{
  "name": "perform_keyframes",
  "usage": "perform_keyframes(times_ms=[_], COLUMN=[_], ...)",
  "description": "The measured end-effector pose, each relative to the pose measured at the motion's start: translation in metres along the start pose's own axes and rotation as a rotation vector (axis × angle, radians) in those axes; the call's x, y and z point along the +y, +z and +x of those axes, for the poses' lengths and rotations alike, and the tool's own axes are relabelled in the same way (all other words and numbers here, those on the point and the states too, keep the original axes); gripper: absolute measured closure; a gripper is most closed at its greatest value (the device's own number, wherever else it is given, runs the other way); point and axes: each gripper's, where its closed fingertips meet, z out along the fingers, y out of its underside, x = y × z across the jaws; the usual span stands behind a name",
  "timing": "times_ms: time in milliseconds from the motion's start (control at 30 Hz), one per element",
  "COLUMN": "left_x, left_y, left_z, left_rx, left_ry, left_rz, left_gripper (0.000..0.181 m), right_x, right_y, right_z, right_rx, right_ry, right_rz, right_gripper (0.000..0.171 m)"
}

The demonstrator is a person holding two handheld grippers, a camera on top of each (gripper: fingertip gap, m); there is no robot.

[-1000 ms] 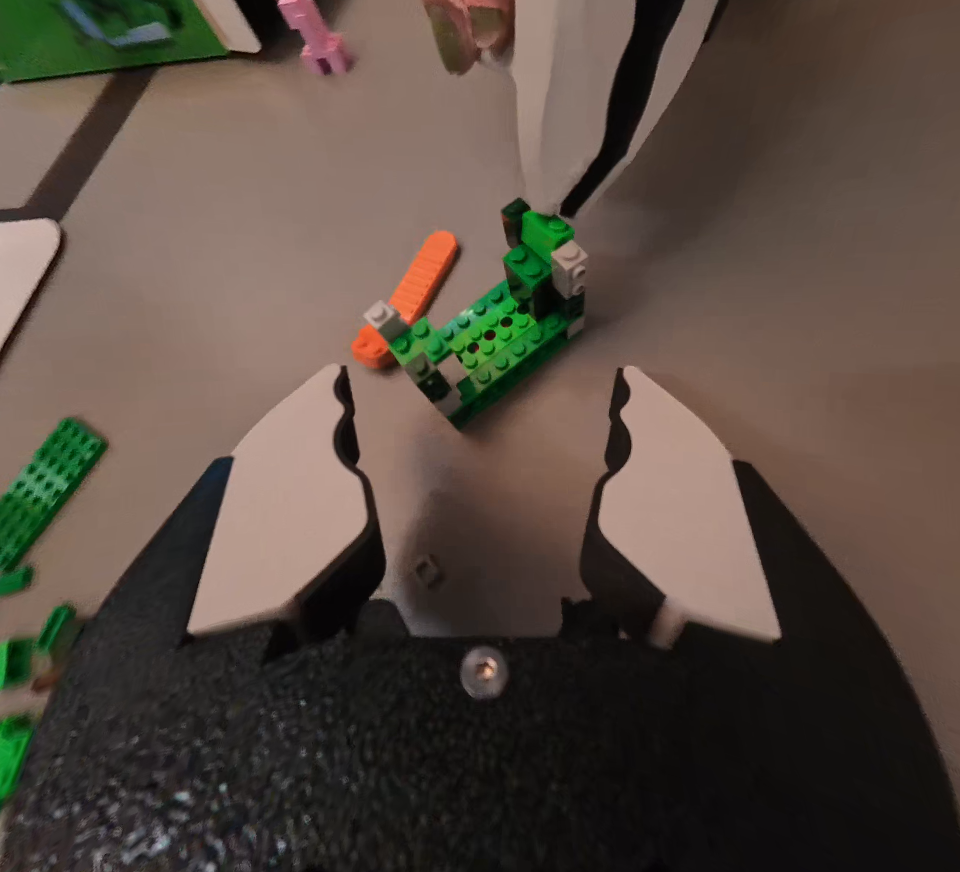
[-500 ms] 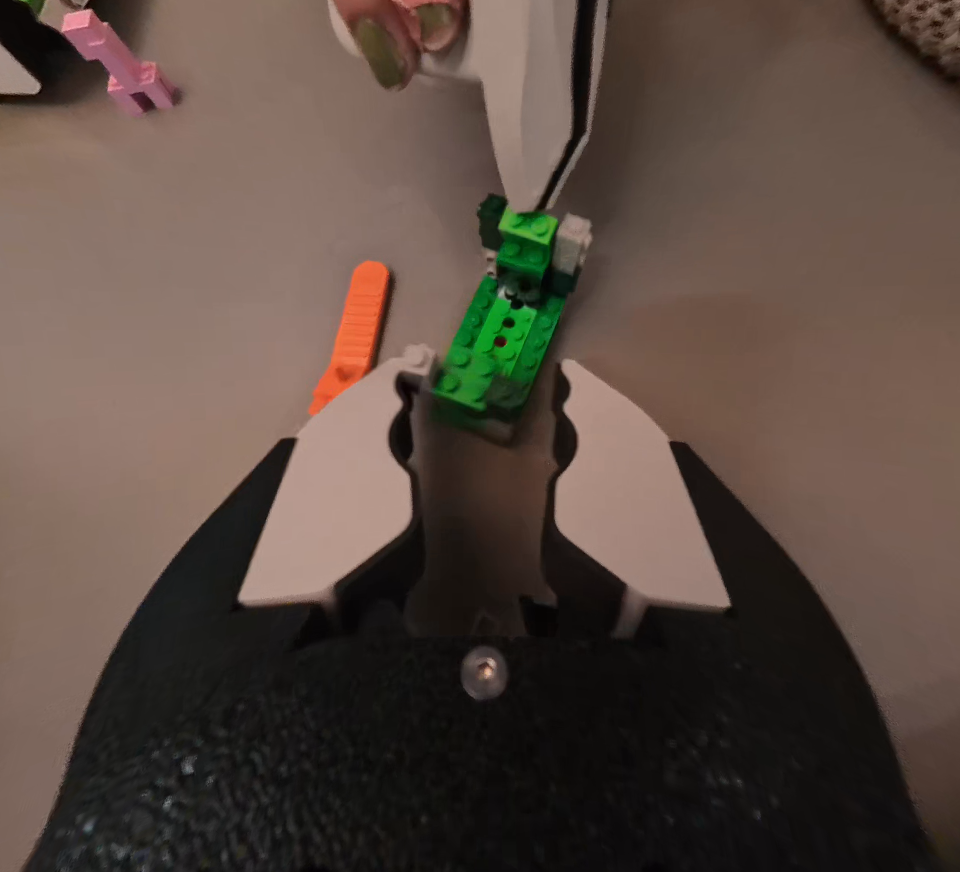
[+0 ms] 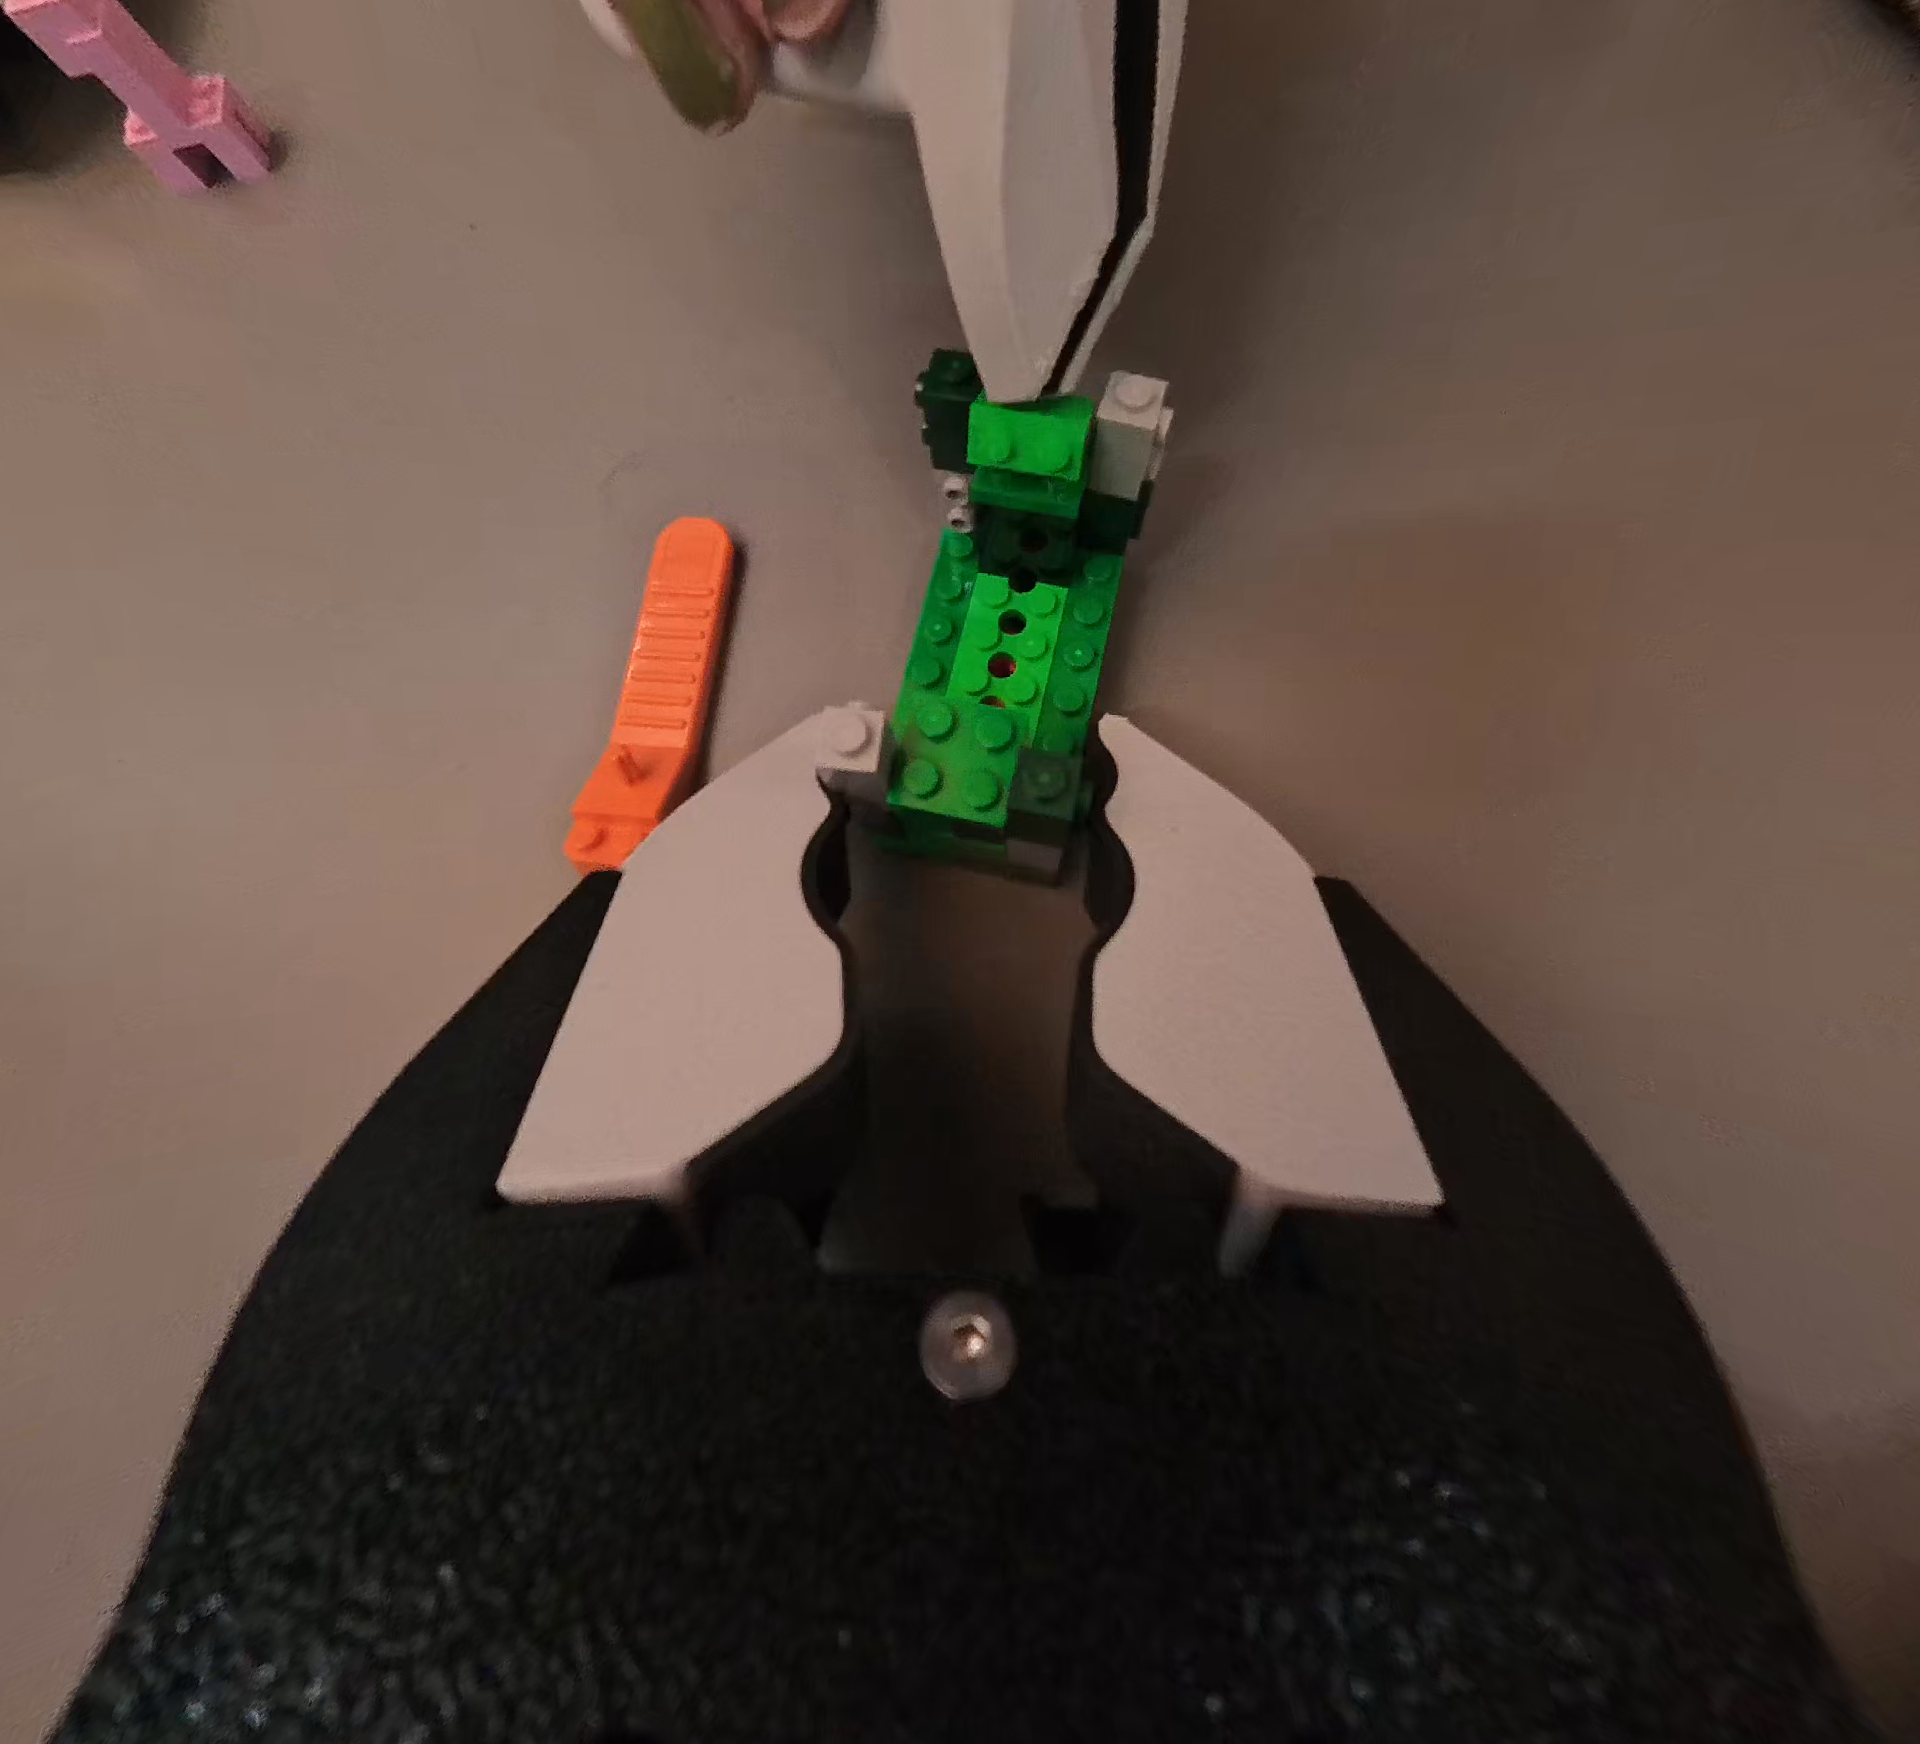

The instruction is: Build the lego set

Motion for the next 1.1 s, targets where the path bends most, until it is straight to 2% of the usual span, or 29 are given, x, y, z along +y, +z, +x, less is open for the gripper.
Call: perform_keyframes(times_ms=[400,667,867,1100], left_x=[0.001,0.0,-0.009,-0.017], left_y=[0.0,-0.001,-0.009,-0.015], left_z=[0.0,-0.001,-0.001,0.001], left_rx=[-0.002,0.004,0.021,0.052], left_ry=[-0.018,-0.039,-0.092,-0.145], left_rz=[-0.003,0.008,0.09,0.108], left_gripper=[0.14,0.14,0.141,0.141], right_x=[0.005,0.007,0.005,-0.006], right_y=[-0.003,-0.01,-0.005,-0.006], right_z=[-0.005,0.0,0.0,0.007], right_rx=[-0.015,0.015,0.086,0.155], right_ry=[0.002,0.049,0.051,0.027], right_rz=[-0.022,-0.011,0.033,0.088], right_gripper=[0.169,0.14,0.113,0.102])
